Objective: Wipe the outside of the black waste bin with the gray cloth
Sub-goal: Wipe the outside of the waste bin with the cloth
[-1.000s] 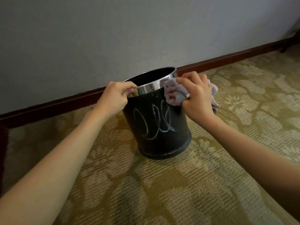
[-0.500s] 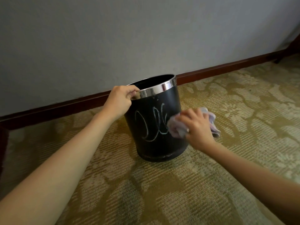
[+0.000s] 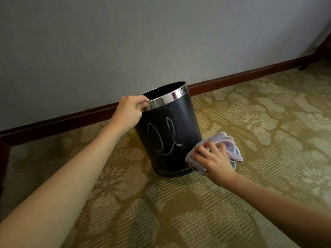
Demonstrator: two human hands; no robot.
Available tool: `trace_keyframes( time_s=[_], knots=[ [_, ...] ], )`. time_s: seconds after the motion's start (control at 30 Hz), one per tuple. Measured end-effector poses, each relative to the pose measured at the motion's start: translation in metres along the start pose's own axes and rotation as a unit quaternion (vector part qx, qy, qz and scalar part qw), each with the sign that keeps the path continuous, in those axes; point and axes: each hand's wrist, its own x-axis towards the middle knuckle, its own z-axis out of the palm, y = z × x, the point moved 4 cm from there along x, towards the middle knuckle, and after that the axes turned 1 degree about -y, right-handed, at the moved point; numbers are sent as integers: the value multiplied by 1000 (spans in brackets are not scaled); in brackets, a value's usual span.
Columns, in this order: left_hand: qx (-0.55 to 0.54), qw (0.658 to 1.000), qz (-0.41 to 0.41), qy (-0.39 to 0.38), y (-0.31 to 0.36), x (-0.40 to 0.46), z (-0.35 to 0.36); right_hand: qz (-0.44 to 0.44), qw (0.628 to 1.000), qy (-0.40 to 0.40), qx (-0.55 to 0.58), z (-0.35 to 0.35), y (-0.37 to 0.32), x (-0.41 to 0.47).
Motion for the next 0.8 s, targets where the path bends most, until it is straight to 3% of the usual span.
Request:
trace_keyframes(
  time_s=[0.1,0.23,0.33,0.5,0.7,0.8],
  knots=[
    [12,1000,16,-7,8,-1,8,12,1000,2,16,-14,6,6],
    [30,999,24,-4,18,-1,18,127,981,117,87,-55,22,61],
    [54,998,18,5,21,2,19,162,967,166,104,-70,27,90],
    [49,999,-1,-14,16,5,14,102,986,126,44,-39,13,57],
    [24,999,-13,-33,20,8,16,-73,996,17,-52,2,5,-7],
    [28,999,-8,-39,28,9,23,-60,998,2,-29,-12,15,1]
  ],
)
